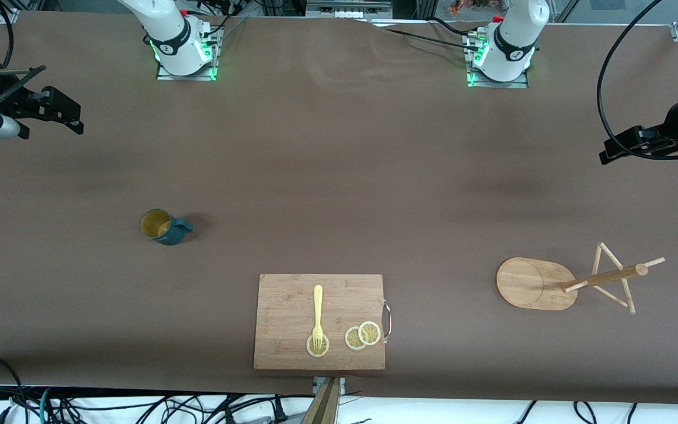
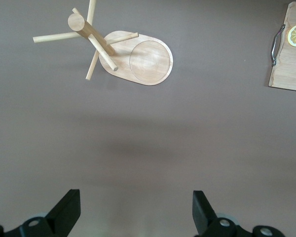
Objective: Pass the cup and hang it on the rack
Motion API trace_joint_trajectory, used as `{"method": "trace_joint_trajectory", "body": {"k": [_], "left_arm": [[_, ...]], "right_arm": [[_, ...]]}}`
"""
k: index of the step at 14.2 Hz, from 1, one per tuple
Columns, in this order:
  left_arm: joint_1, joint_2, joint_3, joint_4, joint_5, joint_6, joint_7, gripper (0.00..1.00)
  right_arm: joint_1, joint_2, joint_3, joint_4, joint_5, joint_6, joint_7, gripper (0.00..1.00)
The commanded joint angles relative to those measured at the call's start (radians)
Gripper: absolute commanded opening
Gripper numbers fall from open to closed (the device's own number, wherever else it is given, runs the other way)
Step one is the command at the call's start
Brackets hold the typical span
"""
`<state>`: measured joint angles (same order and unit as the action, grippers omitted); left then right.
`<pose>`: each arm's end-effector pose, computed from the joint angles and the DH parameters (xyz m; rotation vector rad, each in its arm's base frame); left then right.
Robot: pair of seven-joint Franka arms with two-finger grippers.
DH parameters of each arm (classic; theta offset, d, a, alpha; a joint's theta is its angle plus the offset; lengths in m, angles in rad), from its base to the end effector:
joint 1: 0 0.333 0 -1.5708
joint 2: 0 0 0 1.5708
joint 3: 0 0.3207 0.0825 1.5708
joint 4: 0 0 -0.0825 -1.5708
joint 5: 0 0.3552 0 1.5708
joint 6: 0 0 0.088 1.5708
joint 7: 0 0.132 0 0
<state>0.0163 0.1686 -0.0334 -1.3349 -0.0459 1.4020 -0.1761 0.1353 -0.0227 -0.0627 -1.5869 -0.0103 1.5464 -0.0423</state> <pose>0.5580 -0.0144 0.6015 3.0869 0.2378 -0.1640 0.5143 0.0356 0.6068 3.1272 0.1796 -0.0277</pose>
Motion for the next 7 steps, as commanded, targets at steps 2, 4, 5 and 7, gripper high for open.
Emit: {"method": "trace_joint_trajectory", "body": {"k": [2,4,5,7], "left_arm": [[-0.004,0.014,0.003,0.029,-0.014,-0.003,-0.013,1.00],[-0.002,0.014,0.003,0.029,-0.014,-0.003,-0.013,1.00],[-0.002,0.014,0.003,0.029,-0.014,-0.003,-0.013,1.00],[-0.002,0.014,0.003,0.029,-0.012,-0.003,-0.013,1.00]], "right_arm": [[-0.002,0.001,0.001,0.004,-0.016,-0.022,0.016,1.00],[-0.003,0.004,0.001,0.013,-0.014,-0.020,0.016,1.00],[-0.002,0.004,0.001,0.013,-0.014,-0.020,0.016,1.00],[0.000,0.004,0.001,0.015,-0.011,-0.017,0.018,1.00]]}}
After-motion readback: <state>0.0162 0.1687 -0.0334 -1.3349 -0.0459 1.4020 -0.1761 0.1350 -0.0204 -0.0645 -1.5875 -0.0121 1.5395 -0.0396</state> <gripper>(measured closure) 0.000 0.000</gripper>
